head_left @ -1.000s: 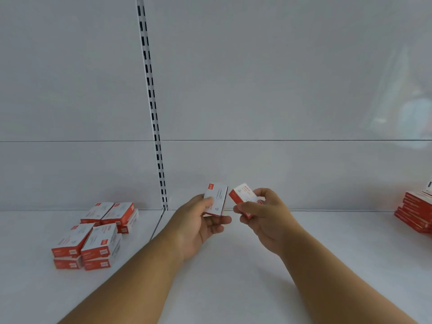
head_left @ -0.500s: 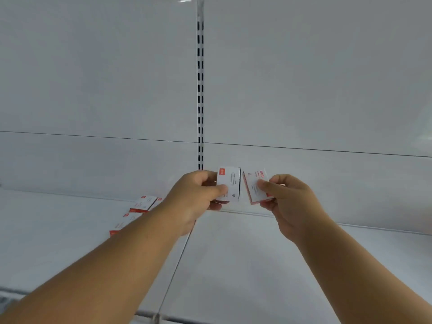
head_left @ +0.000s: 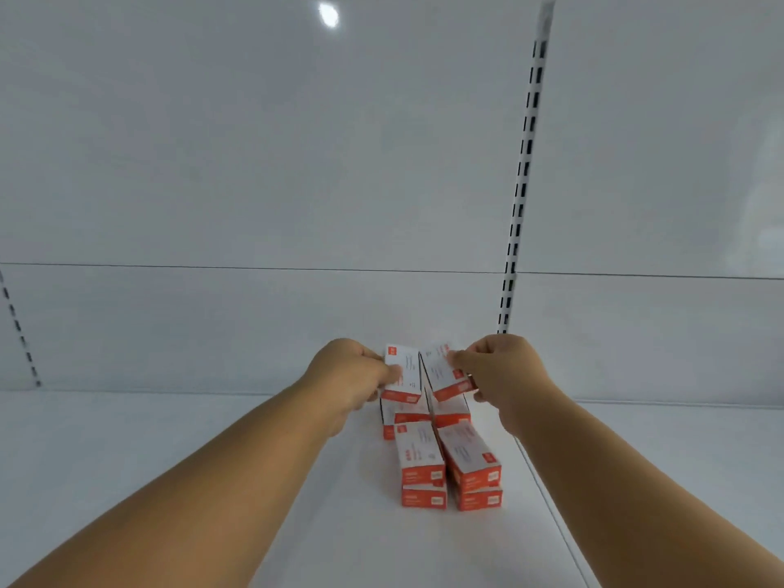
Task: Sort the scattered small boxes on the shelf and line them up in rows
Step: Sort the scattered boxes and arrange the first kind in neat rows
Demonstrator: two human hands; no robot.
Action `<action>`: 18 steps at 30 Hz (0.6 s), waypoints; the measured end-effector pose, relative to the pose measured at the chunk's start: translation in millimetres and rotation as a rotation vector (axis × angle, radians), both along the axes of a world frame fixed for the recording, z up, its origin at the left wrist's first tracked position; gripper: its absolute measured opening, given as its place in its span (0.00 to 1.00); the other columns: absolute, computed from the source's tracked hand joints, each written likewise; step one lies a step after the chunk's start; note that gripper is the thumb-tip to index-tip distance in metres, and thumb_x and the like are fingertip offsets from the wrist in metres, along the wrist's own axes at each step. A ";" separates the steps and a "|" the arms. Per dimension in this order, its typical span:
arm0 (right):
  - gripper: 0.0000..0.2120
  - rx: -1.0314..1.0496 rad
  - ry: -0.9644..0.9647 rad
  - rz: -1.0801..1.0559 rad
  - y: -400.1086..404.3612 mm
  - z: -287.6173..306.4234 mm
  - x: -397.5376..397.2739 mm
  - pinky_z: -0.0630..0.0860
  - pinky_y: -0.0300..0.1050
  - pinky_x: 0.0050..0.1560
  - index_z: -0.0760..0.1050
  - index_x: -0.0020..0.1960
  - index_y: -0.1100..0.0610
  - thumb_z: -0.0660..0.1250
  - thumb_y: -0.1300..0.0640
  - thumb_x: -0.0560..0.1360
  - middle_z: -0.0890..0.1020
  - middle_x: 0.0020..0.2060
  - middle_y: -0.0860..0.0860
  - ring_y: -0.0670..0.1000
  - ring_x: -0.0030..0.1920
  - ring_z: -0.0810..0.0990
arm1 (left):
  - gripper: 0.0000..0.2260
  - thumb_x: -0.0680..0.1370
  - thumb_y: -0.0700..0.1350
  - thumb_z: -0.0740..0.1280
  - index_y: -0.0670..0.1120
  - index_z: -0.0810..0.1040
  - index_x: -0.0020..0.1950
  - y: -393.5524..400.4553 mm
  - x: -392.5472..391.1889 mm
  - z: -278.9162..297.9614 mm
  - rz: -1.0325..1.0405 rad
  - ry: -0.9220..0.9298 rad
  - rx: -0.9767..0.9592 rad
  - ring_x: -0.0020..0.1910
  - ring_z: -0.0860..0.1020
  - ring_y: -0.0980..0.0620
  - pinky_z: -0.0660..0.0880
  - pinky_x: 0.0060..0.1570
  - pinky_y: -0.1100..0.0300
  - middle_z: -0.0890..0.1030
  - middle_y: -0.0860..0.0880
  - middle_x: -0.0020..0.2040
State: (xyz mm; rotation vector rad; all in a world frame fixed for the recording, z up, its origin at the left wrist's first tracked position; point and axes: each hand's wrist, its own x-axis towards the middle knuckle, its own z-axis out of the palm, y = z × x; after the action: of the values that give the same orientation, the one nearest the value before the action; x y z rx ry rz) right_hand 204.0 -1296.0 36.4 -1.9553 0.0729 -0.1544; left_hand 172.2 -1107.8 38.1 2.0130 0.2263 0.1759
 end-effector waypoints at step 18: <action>0.16 -0.777 -0.137 -0.035 5.2 -13.3 -58.7 0.67 0.39 0.33 0.69 0.43 0.47 0.64 0.35 0.72 0.76 0.39 0.43 0.43 0.38 0.74 | 0.15 0.76 0.60 0.67 0.50 0.75 0.37 12.3 -16.7 -14.8 -0.205 -0.043 0.454 0.34 0.80 0.55 0.77 0.35 0.57 0.82 0.55 0.36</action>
State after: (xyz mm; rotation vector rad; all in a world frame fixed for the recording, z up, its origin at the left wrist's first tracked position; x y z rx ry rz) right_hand 145.3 -1290.8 23.1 -2.7106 -0.0540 -0.3827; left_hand 155.4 -1095.6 23.4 2.4633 -0.0561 0.1498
